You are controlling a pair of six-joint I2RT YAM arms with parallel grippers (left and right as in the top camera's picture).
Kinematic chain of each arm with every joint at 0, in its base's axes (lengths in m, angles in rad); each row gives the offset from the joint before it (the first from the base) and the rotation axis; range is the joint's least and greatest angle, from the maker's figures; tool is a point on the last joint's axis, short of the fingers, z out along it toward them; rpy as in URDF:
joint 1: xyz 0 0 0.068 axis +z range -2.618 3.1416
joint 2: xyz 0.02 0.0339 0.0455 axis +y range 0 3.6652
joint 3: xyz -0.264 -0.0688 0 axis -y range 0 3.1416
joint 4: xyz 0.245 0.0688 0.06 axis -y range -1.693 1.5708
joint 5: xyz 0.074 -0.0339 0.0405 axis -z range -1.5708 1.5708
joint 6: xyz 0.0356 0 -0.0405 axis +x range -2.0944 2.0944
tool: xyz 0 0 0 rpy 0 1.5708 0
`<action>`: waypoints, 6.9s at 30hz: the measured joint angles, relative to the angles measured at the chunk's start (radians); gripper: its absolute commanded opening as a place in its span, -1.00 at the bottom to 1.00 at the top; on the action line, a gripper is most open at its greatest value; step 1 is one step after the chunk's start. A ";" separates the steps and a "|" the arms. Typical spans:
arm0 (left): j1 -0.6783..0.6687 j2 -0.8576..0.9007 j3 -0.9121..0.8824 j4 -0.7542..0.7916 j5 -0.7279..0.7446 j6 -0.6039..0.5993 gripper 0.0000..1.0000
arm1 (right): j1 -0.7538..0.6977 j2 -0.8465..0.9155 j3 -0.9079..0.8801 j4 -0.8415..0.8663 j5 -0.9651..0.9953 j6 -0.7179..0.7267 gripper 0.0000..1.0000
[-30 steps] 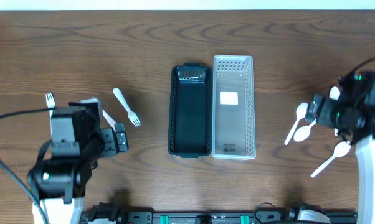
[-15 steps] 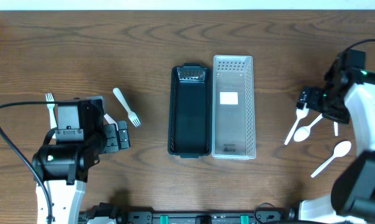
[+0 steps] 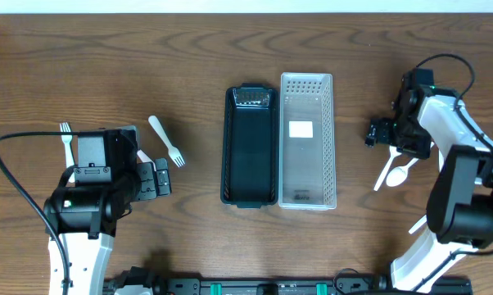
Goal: Pack container
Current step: 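Move the right gripper to a white spoon and grasp it, then carry the spoon into the white basket and release it, then grasp a second white spoon with the right gripper, then place the second spoon into the white basket and release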
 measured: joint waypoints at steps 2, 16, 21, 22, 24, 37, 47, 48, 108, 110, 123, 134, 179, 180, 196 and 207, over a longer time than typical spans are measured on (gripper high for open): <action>0.000 0.000 0.000 0.000 0.000 0.000 0.96 | 0.000 0.013 0.000 0.000 0.000 0.001 0.98; 0.000 0.000 0.000 0.000 0.000 0.000 0.96 | 0.000 0.034 -0.015 0.051 -0.011 0.007 0.96; 0.000 0.000 0.000 0.000 0.000 0.000 0.96 | 0.000 0.026 -0.033 0.074 -0.032 0.011 0.67; 0.000 0.000 0.000 0.000 0.000 0.000 0.96 | 0.000 0.024 -0.039 0.080 -0.037 0.014 0.64; 0.000 0.000 0.000 0.000 0.000 0.000 0.96 | 0.000 0.018 -0.048 0.090 -0.037 0.014 0.64; 0.000 0.000 0.000 0.000 0.000 0.000 0.96 | 0.000 -0.016 -0.101 0.125 -0.032 0.036 -0.13; 0.000 0.000 0.000 0.000 0.000 0.000 0.96 | 0.000 -0.019 -0.105 0.122 -0.029 0.041 -0.74; 0.000 0.000 0.000 0.000 0.000 0.000 0.96 | 0.000 -0.019 -0.105 0.121 -0.027 0.039 -0.79; 0.000 0.000 0.000 -0.003 0.000 0.000 0.96 | 0.521 -0.024 0.206 -0.026 -0.060 0.072 0.17; 0.000 0.000 0.000 -0.003 0.000 0.000 0.96 | 0.500 -0.076 0.228 -0.055 -0.043 0.080 0.43; 0.000 0.000 0.000 -0.003 0.000 0.000 0.96 | -0.093 -0.352 0.246 -0.187 0.022 0.249 0.98; 0.000 0.000 0.000 -0.003 0.000 0.000 0.96 | -0.192 -0.172 -0.147 0.049 -0.034 0.237 0.98; 0.000 0.000 0.000 -0.015 0.000 0.000 0.96 | -0.192 -0.134 -0.257 0.218 -0.031 0.214 -0.98; 0.000 0.000 0.000 -0.015 0.000 0.000 0.96 | -0.192 -0.134 -0.256 0.217 -0.036 0.214 -0.97; 0.000 0.000 0.000 -0.018 0.000 0.000 0.96 | 0.150 -0.309 0.100 0.022 -0.132 0.082 -0.98; 0.000 0.000 0.000 -0.018 0.000 0.000 0.96 | 0.450 -0.252 0.173 0.050 -0.153 0.094 -0.95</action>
